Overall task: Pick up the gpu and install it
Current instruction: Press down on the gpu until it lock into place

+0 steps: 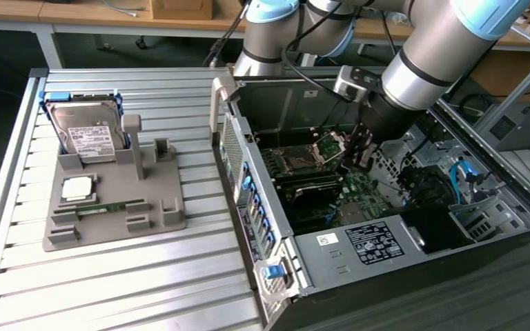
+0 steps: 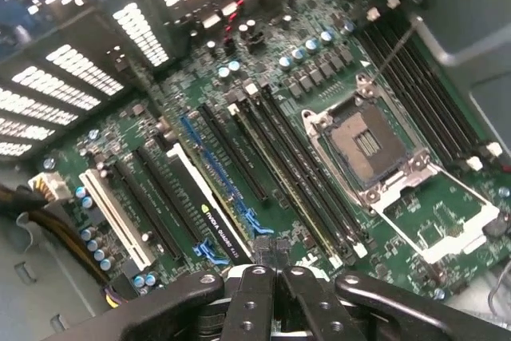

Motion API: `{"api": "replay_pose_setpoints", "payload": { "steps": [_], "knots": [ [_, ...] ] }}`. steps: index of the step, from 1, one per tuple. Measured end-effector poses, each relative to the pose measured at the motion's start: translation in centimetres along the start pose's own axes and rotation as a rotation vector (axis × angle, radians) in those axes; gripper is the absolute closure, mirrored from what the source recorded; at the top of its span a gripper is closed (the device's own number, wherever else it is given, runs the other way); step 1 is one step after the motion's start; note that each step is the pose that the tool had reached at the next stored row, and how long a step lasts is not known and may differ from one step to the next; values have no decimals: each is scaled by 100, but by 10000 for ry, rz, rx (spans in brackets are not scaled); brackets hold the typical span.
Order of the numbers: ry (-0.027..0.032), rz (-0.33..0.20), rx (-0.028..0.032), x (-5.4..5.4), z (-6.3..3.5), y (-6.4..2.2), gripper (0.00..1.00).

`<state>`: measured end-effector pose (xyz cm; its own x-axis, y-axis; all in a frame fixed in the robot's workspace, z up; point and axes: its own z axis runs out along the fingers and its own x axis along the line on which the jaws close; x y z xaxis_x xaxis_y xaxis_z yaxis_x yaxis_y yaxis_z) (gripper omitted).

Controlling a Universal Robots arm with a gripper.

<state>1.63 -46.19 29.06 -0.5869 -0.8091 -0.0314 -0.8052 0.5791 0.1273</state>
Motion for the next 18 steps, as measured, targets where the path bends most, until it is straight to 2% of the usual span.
{"api": "replay_pose_setpoints", "payload": {
  "steps": [18],
  "knots": [
    [-294,2781,133,0,18,-2,90]
  ]
}}
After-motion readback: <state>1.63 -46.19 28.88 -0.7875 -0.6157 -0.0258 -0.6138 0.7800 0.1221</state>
